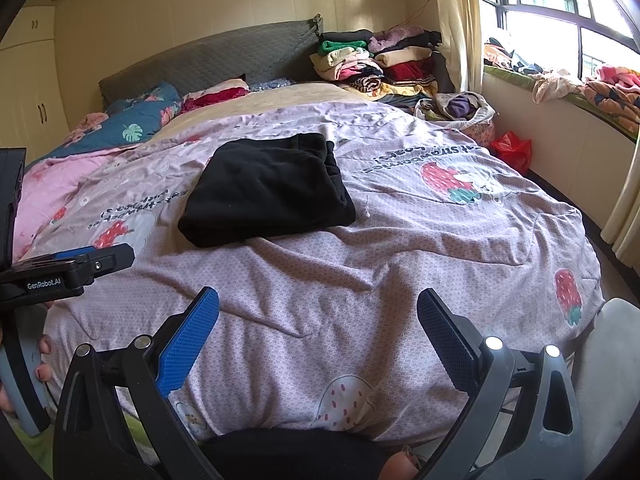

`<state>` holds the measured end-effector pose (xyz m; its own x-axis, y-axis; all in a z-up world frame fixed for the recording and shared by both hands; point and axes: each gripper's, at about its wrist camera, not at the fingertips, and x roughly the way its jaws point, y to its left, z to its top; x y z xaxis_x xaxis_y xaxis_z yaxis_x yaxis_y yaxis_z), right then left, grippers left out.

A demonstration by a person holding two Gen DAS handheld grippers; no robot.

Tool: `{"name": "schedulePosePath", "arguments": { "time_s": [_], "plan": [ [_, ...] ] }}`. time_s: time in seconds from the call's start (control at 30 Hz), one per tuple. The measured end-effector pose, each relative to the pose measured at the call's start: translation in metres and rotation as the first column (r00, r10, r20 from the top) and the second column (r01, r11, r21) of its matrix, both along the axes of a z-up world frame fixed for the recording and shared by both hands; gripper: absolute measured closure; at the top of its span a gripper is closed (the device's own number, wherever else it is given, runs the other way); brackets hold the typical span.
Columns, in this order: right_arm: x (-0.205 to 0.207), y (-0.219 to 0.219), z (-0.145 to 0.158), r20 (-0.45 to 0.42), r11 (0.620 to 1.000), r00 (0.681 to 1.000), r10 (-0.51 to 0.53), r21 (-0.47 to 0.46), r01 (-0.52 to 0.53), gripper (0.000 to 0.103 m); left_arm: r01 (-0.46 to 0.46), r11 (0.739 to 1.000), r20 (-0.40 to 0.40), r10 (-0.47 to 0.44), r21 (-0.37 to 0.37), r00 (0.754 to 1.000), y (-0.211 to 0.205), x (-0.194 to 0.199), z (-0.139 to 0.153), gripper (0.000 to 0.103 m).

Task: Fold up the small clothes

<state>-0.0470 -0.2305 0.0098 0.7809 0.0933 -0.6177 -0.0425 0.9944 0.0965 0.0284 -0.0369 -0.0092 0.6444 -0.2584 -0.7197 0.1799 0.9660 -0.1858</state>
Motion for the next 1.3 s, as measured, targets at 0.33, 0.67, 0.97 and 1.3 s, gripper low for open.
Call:
{"name": "schedulePosePath", "arguments": {
  "time_s": [0.33, 0.67, 0.97, 1.3],
  "plan": [
    [0.0, -0.001, 0.0, 0.001, 1.0, 1.0, -0.002, 0.0, 0.002, 0.004, -0.001, 1.0, -0.001, 0.001, 0.001, 1.0, 0.0, 0.001, 0.0, 0.009],
    [0.0, -0.004, 0.0, -0.001, 1.0, 1.0, -0.003, 0.001, 0.003, 0.004, -0.004, 1.0, -0.002, 0.004, 0.013, 1.0, 0.0, -0.001, -0.001, 0.009],
    [0.0, -0.005, 0.0, 0.0, 1.0, 1.0, -0.007, -0.003, 0.007, 0.004, -0.006, 1.0, -0.006, 0.006, 0.014, 1.0, 0.001, -0.001, -0.002, 0.009],
    [-0.003, -0.025, -0.001, -0.002, 0.998, 0.998, -0.066, 0.02, 0.066, 0.004, 0.002, 1.0, -0.042, -0.002, 0.01, 0.999, 0.006, 0.007, -0.011, 0.009]
  ]
}}
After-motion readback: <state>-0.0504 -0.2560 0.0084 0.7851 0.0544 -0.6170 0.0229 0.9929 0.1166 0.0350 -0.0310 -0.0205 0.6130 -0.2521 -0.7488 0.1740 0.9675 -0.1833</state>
